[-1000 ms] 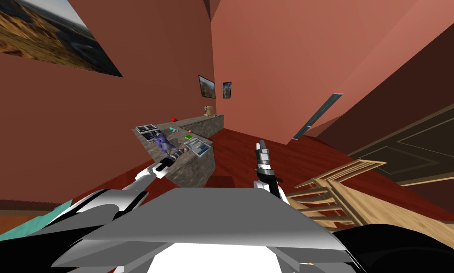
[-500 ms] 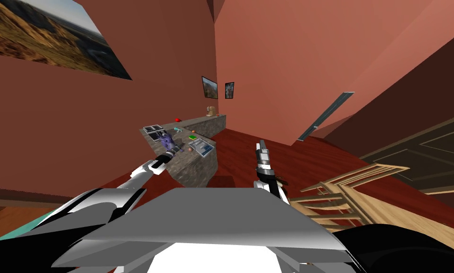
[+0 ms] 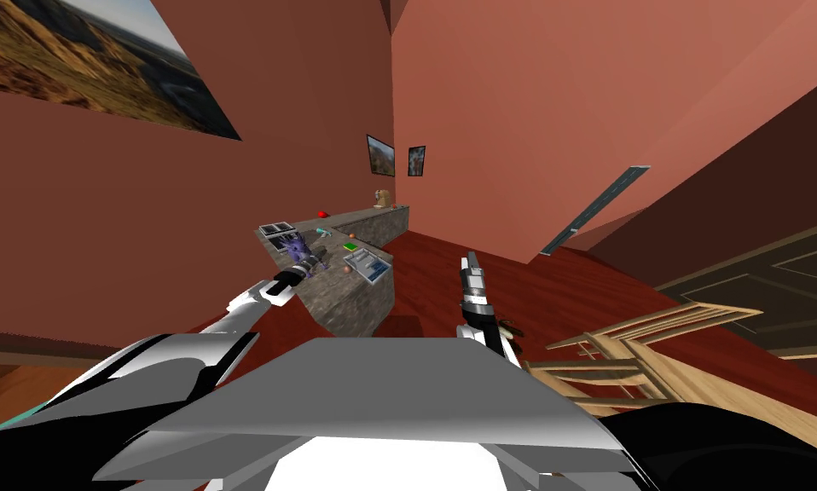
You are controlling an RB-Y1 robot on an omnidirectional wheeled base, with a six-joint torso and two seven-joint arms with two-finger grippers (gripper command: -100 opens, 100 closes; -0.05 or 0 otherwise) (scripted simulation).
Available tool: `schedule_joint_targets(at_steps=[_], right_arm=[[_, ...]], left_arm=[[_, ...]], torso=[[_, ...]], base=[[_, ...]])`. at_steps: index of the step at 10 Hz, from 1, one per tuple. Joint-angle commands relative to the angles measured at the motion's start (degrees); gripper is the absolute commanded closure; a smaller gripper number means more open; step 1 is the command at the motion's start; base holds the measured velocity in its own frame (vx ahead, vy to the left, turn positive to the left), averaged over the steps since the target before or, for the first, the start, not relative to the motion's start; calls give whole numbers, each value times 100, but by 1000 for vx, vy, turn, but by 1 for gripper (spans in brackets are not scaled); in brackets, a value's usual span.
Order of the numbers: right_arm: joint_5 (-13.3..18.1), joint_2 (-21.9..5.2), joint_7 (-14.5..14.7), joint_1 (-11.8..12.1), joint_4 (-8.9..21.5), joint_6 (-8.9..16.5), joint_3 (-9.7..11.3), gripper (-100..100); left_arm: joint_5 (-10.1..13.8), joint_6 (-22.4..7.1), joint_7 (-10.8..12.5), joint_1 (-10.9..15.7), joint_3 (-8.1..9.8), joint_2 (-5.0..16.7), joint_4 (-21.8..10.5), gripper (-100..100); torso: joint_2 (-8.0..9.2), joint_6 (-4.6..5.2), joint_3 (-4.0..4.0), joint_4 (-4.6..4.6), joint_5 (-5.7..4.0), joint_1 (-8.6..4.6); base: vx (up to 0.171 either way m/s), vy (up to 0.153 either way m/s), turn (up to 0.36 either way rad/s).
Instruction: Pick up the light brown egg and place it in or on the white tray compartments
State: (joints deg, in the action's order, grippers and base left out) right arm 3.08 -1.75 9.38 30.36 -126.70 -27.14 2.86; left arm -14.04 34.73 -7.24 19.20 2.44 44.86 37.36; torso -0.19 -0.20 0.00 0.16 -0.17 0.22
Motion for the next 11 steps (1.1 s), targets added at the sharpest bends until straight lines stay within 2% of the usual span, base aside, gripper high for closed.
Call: schedule_joint_targets(at_steps=[1,2,4,5,7,9,10,11], right_arm=[[0,0,0,0,0,0,0,0],[0,0,0,0,0,0,0,0],[0,2,0,-1,0,0,2,0],[0,3,0,-2,0,0,3,0],[0,1,0,-1,0,0,1,0],[0,1,0,-1,0,0,1,0],[0,2,0,-2,0,0,2,0],[0,1,0,-1,0,0,1,0]], left_arm=[[-37,144,9,91,108,167,3,-100],[-132,45,40,-40,-85,56,-79,-100],[-144,-60,49,-111,-219,-56,-142,-100],[-144,-60,49,-111,-219,-56,-142,-100],[-145,-97,51,-133,-265,-94,-163,-100],[-148,-279,59,-239,-489,-281,-269,-100],[-148,-279,59,-239,-489,-281,-269,-100],[-159,-397,61,-325,-635,-411,-352,-100]], torso=[[0,0,0,0,0,0],[-3,-5,1,4,-6,1],[30,0,19,10,-20,-73],[41,-2,26,14,-25,-89],[28,-3,20,13,-17,-32],[30,-1,20,11,-13,-32],[40,-2,25,14,-16,-49],[36,-4,24,14,-19,-46]], base=[[37,35,47],[3,-71,-65],[-75,-189,-70],[-48,-116,1],[-22,-10,-9],[-61,-75,-97],[-53,-82,-18],[7,-64,-70]])
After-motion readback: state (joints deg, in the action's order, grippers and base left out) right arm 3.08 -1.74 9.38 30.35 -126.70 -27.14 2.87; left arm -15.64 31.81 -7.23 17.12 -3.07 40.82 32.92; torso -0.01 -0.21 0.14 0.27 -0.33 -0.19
